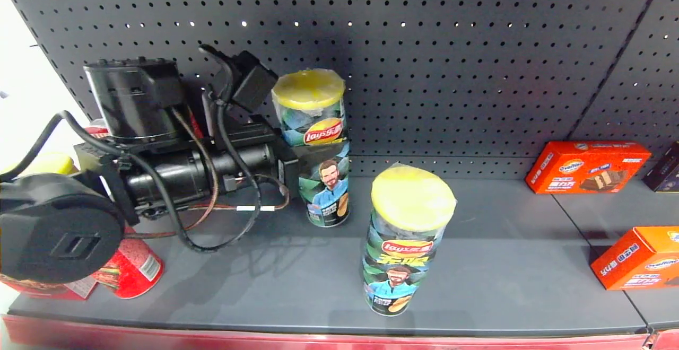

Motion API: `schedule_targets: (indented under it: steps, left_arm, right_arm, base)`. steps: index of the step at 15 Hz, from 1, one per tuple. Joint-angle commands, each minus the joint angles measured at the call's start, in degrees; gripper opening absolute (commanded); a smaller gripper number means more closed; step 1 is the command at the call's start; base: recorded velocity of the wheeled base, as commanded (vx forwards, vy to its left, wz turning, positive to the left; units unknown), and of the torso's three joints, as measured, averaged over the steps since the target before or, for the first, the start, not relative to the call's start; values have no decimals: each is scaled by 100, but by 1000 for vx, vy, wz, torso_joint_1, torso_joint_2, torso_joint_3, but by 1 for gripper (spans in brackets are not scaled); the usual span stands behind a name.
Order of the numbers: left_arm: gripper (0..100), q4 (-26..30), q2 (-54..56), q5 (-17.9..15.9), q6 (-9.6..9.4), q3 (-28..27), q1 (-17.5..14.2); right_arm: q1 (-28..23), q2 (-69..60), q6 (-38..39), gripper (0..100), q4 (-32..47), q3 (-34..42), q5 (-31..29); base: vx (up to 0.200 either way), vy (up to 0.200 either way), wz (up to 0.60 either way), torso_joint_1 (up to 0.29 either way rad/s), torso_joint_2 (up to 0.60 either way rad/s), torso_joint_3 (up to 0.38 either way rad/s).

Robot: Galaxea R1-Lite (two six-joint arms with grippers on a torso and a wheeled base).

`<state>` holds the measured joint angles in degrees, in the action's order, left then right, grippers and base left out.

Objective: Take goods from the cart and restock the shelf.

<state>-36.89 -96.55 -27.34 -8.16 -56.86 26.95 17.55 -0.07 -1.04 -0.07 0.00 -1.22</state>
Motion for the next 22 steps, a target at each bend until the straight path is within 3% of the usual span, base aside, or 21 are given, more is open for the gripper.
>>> schedule_targets:
  steps: [1, 4, 16, 18, 19, 20, 22]
  left_arm:
    - [0, 6, -725, -52, -2, -475, 82]
    - [0, 6, -1182, -148, -2, -950, 144]
    - [0, -55, -1929, -342, -28, -1671, 161]
    - [0, -55, -1973, -342, -107, -1671, 170]
    - [0, -55, -1999, -333, -239, -1662, 170]
    - [100, -46, -2008, -324, -336, -1653, 170]
    - [100, -64, -1991, -289, -371, -1627, 187]
  right_arm:
    - [2, 7, -2, 100, -1, 0, -1]
    - [2, 7, -2, 100, 7, 0, -1]
    - [2, 7, -2, 100, -1, 0, -1]
    - [2, 7, -2, 100, -1, 0, -1]
    - [2, 7, -2, 100, -1, 0, -1]
    - [2, 7, -2, 100, -1, 0, -1]
    - [2, 7, -2, 100, -1, 0, -1]
  base:
    - [0, 0, 0, 0, 0, 0]
    - [0, 0, 0, 0, 0, 0]
    - [0, 0, 0, 0, 0, 0]
    - [0, 0, 0, 0, 0, 0]
    - [0, 0, 0, 0, 0, 0]
    - [0, 0, 0, 0, 0, 0]
    - [0, 0, 0, 0, 0, 0]
